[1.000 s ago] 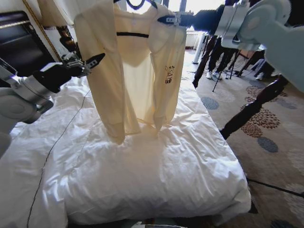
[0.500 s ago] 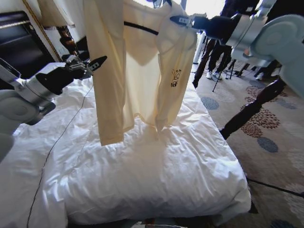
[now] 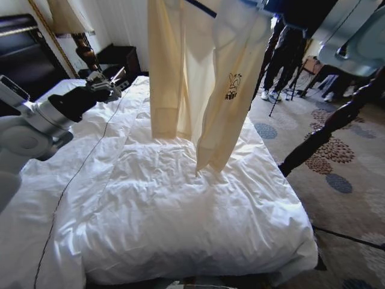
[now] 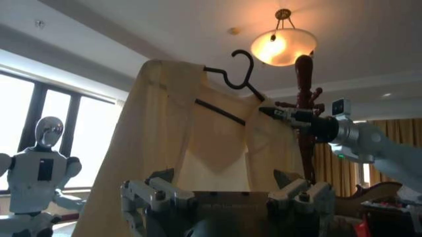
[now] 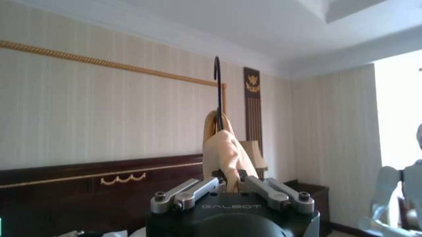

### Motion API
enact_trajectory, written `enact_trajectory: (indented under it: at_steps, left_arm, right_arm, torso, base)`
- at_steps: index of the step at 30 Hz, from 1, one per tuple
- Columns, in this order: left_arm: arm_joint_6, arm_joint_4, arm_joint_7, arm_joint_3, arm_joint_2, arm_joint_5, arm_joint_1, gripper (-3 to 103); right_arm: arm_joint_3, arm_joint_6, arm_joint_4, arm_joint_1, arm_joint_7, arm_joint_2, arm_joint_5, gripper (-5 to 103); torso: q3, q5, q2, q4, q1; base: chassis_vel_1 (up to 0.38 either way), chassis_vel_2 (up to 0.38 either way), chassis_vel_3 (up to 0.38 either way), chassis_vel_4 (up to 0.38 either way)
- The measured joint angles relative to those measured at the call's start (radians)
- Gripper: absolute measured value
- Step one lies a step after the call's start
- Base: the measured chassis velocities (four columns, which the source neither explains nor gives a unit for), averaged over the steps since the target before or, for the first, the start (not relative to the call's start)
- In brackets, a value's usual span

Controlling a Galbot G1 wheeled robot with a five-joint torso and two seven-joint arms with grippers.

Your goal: Pick up the clothes from the bed and hang them on the clothes hanger.

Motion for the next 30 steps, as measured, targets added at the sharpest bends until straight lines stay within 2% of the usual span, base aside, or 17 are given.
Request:
enact_trajectory:
  at_steps: [2,3,7,8,10,11,15,16,18,19,24,25,27,28,29,30]
  left_arm:
    - [0.001,-0.011,-0.005,-0.009,-0.003,0.0,0.005,100]
    - [0.001,-0.011,-0.005,-0.009,-0.003,0.0,0.005,100]
    - [0.001,-0.03,-0.017,-0.02,-0.005,0.0,0.007,100]
    - [0.001,-0.03,-0.017,-0.02,-0.005,0.0,0.007,100]
    - [0.002,-0.046,-0.024,-0.029,-0.006,-0.001,0.009,100]
    - [0.002,-0.046,-0.024,-0.029,-0.006,-0.001,0.009,100]
    - [0.006,-0.085,-0.038,-0.06,-0.007,-0.008,0.027,100]
    - [0.006,-0.085,-0.038,-0.06,-0.007,-0.008,0.027,100]
    - [0.008,-0.108,-0.071,-0.08,-0.009,-0.018,0.033,100]
    - [0.008,-0.108,-0.071,-0.08,-0.009,-0.018,0.033,100]
    - [-0.008,-0.173,-0.253,-0.102,-0.02,-0.056,0.033,100]
    - [-0.008,-0.173,-0.253,-0.102,-0.02,-0.056,0.033,100]
    - [-0.015,-0.189,-0.316,-0.105,-0.021,-0.055,0.033,100]
    - [-0.019,-0.195,-0.346,-0.105,-0.022,-0.05,0.033,100]
    - [-0.019,-0.195,-0.346,-0.105,-0.022,-0.05,0.033,100]
    - [-0.024,-0.203,-0.385,-0.105,-0.025,-0.041,0.033,100]
  right_arm:
    - [0.022,0.009,0.049,0.002,0.064,-0.033,0.008,0]
    - [0.022,0.009,0.049,0.002,0.064,-0.033,0.008,0]
    - [0.065,0.01,0.125,0.002,0.146,-0.094,0.031,0]
    - [0.065,0.01,0.125,0.002,0.146,-0.094,0.031,0]
    - [0.089,0.01,0.161,-0.002,0.16,-0.151,0.031,0]
    - [0.089,0.01,0.161,-0.002,0.16,-0.151,0.031,0]
    - [0.174,0.001,0.233,-0.061,0.162,-0.274,0.018,0]
    - [0.174,0.001,0.233,-0.061,0.162,-0.274,0.018,0]
    - [0.19,0.0,0.265,-0.07,0.163,-0.332,0.036,0]
    - [0.19,0.0,0.265,-0.07,0.163,-0.332,0.036,0]
    - [0.224,-0.033,0.301,-0.08,0.169,-0.478,0.118,0]
    - [0.224,-0.033,0.301,-0.08,0.169,-0.478,0.118,0]
    - [0.237,-0.055,0.307,-0.089,0.176,-0.544,0.152,0]
    - [0.242,-0.064,0.309,-0.092,0.179,-0.566,0.162,0]
    - [0.242,-0.064,0.309,-0.092,0.179,-0.566,0.162,0]
    - [0.248,-0.077,0.312,-0.095,0.18,-0.592,0.172,0]
  torso:
    - [0.0,0.0,0.0,0.0002,0.0]
    - [0.0,0.0,0.0,0.0002,0.0]
    - [0.0,0.0002,0.0,0.0,0.0]
    - [0.0,0.0002,0.0,0.0,0.0]
    - [0.0,0.0,0.0,0.0001,0.0]
    - [0.0,0.0,0.0,0.0001,0.0]
    - [0.0,0.0005,0.0,-0.0001,0.0]
    - [0.0,0.0005,0.0,-0.0001,0.0]
    - [0.0,0.0007,0.0,-0.0001,0.0]
    - [0.0,0.0007,0.0,-0.0001,0.0]
    - [0.0,0.0003,0.0,0.0002,0.0]
    - [0.0,0.0003,0.0,0.0002,0.0]
    - [0.0,0.0007,0.0,-0.0003,0.0]
    - [0.0,0.0006,0.0,-0.0004,0.0]
    - [0.0,0.0006,0.0,-0.0004,0.0]
    - [0.0,0.0003,0.0,-0.0003,0.0]
  base:
    - [0.0,0.0,0.0,0.0]
    - [0.0,0.0,0.0,0.0]
    - [0.0,0.0,0.0,0.0]
    - [0.0,0.0,0.0,0.0]
    - [0.0,0.0,0.0,0.0]
    - [0.0,0.0,0.0,0.0]
    - [0.0,0.0,0.0,0.0]
    - [0.0,0.0,0.0,0.0]
    - [0.0,0.0,0.0,0.0]
    - [0.0,0.0,0.0,0.0]
    - [0.0,0.0,0.0,0.0]
    - [0.0,0.0,0.0,0.0]
    - [0.0,0.0,0.0,0.0]
    - [0.0,0.0,0.0,0.0]
    - [0.0,0.0,0.0,0.0]
    - [0.0,0.0,0.0,0.0]
